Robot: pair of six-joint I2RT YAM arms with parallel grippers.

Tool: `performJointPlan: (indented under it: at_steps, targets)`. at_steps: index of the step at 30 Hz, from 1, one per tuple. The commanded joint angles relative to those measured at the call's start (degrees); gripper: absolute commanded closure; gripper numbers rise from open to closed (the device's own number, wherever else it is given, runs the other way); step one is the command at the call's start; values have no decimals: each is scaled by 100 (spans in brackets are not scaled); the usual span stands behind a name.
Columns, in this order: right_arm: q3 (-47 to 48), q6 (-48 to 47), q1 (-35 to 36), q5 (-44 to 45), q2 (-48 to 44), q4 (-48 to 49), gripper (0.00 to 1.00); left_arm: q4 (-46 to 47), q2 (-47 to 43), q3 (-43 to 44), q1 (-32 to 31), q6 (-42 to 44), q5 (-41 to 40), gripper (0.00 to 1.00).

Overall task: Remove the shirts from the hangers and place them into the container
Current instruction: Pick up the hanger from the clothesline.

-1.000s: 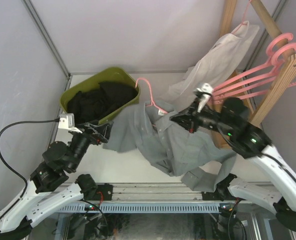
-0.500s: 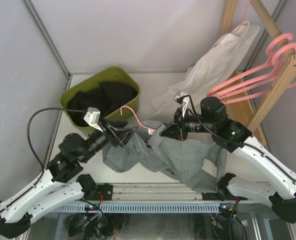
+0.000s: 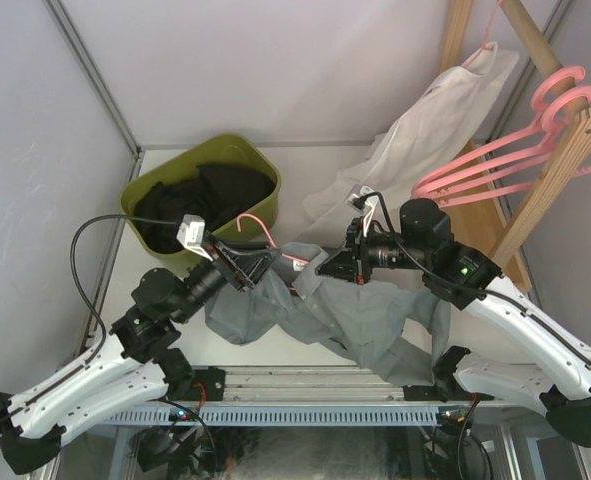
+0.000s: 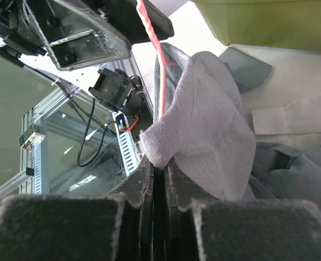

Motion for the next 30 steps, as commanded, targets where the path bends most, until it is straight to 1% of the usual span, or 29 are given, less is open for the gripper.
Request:
performJointPlan:
  at_steps: [1,11,14,16,18,19,20,22,23,30]
  targets:
    - [60,115,84,-7,-189,451,100,407,172,-6,20,-221,-182,49]
    - [60,22,207,169,-127,289,100,683,413,69,21,-164,-63,60]
    - [60,10,226,297,-127,213,100,657,308,39,20,-83,-186,66]
    - [57,-17,234,338,-121,155,100,582,187,29,27,-7,-312,69]
    - [35,-34,235,359,-105,133,100,496,97,29,26,82,-446,74]
    - [26,-34,243,375,-101,112,100,448,55,35,22,113,-527,75]
    - [27,-39,244,379,-96,92,100,405,29,47,24,145,-544,75]
    - [27,-36,257,381,-93,76,100,333,-6,83,27,224,-561,64]
    - [26,-29,265,375,-92,79,100,315,-8,94,26,240,-548,62]
    - [27,-1,322,404,-144,155,100,139,305,289,27,289,-233,60]
